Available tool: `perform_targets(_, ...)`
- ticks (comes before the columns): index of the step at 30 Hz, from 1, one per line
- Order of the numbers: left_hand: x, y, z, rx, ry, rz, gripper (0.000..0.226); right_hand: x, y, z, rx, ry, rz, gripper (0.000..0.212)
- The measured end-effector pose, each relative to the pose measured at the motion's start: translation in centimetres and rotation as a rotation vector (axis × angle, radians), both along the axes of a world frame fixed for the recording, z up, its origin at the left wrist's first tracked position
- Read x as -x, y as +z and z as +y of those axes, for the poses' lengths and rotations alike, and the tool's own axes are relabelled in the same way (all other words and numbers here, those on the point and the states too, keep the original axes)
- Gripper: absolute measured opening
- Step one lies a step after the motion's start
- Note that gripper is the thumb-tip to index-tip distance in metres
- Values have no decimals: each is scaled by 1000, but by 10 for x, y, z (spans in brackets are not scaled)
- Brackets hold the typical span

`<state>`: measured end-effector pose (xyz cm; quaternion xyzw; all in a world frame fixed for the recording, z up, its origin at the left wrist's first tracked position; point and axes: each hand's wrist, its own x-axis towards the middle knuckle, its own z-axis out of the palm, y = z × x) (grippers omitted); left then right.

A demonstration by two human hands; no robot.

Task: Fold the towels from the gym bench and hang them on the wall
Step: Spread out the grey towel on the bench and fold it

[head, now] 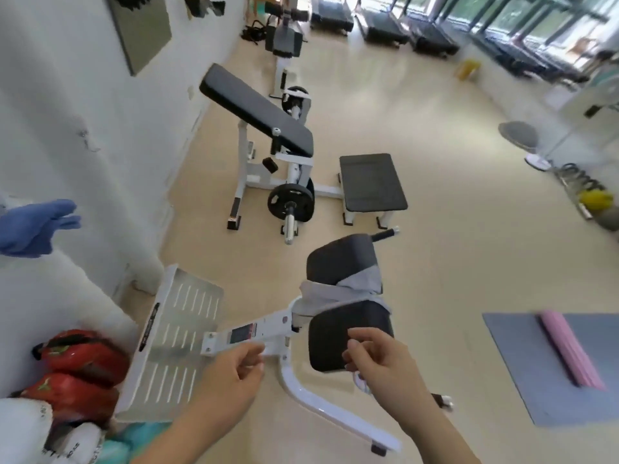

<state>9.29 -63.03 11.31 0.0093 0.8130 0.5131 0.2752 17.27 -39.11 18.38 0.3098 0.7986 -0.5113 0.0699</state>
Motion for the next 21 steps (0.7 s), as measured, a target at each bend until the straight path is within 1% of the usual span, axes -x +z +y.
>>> perform_targets(5, -58, -2, 135, -9, -222, 26, 30, -120, -3, 101, 30, -264, 21, 15)
perform_targets(8, -109, -7, 224, -20, -321, 42, 26, -181, -11, 166, 26, -349, 46, 15)
perform_targets(11, -159, -17, 304, -46, -340, 46, 27, -219, -25, 228, 15, -278, 16, 16)
perform_targets(14, -199, -25, 364, -53, -289, -18, 30, -241, -35, 282, 28, -192, 0, 16)
perform_targets(17, -218, -26, 394, -6, -283, -42, 34, -249, -36, 317, 52, -145, -32, 17)
perform_targets(21, -211, -29, 406, 75, -159, -51, 31, -225, -33, 351, 97, -66, -46, 17)
